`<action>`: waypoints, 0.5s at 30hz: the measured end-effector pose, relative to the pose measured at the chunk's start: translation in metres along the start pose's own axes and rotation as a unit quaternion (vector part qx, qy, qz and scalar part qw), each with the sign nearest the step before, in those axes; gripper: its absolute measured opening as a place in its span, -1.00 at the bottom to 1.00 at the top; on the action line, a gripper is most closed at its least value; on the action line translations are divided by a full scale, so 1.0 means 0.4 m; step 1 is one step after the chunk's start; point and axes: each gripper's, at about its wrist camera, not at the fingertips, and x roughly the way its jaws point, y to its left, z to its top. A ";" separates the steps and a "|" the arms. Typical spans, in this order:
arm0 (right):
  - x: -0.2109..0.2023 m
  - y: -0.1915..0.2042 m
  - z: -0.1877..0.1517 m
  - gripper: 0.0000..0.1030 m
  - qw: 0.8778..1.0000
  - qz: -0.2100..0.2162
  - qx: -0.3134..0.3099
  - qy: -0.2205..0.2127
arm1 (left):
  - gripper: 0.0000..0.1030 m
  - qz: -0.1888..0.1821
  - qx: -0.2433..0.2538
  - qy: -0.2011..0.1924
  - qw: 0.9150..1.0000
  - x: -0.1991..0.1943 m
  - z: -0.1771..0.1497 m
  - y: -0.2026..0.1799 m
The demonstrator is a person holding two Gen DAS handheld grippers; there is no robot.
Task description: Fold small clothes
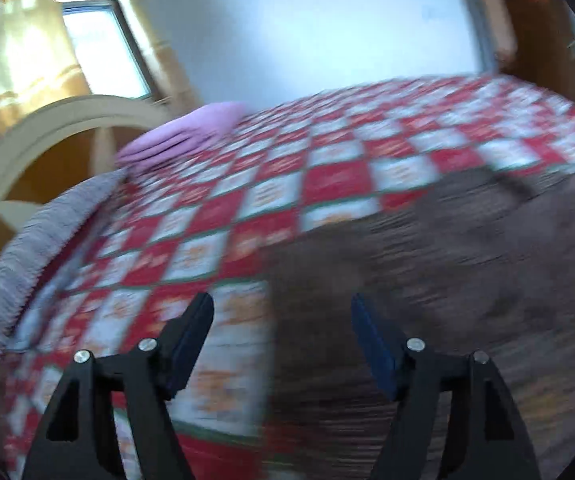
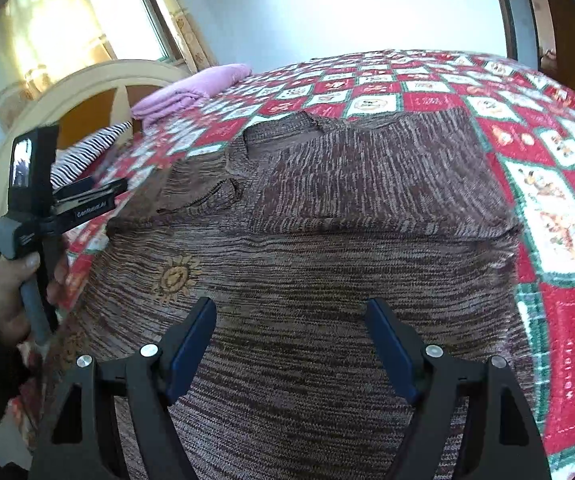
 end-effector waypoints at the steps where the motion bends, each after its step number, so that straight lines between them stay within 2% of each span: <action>1: 0.002 0.014 0.006 0.51 1.000 -0.010 -0.011 0.007 | 0.44 0.003 0.006 0.019 1.000 0.028 -0.008 0.011; 3: 0.006 0.059 0.030 0.51 0.999 -0.017 -0.040 0.020 | 0.44 0.000 0.009 0.053 0.999 0.079 -0.027 0.023; 4: 0.006 0.089 0.050 0.51 0.998 -0.011 -0.055 0.020 | 0.45 -0.012 0.007 0.063 0.998 0.093 -0.042 0.025; 10: 0.080 0.293 0.174 0.51 0.988 -0.004 -0.153 0.022 | 0.46 -0.027 -0.003 0.050 0.998 0.082 -0.064 0.023; 12: 0.138 0.354 0.196 0.51 0.983 -0.002 -0.179 0.035 | 0.58 -0.044 -0.025 0.054 0.997 0.084 -0.067 0.040; 13: 0.173 0.380 0.205 0.48 0.981 -0.010 -0.191 0.040 | 0.63 -0.053 -0.040 0.058 0.996 0.090 -0.070 0.051; 14: 0.209 0.402 0.210 0.26 0.978 -0.016 -0.201 0.045 | 0.70 -0.062 -0.053 0.063 0.995 0.100 -0.072 0.064; 15: 0.244 0.421 0.212 0.14 0.976 -0.014 -0.210 0.055 | 0.75 -0.072 -0.066 0.069 0.993 0.109 -0.075 0.074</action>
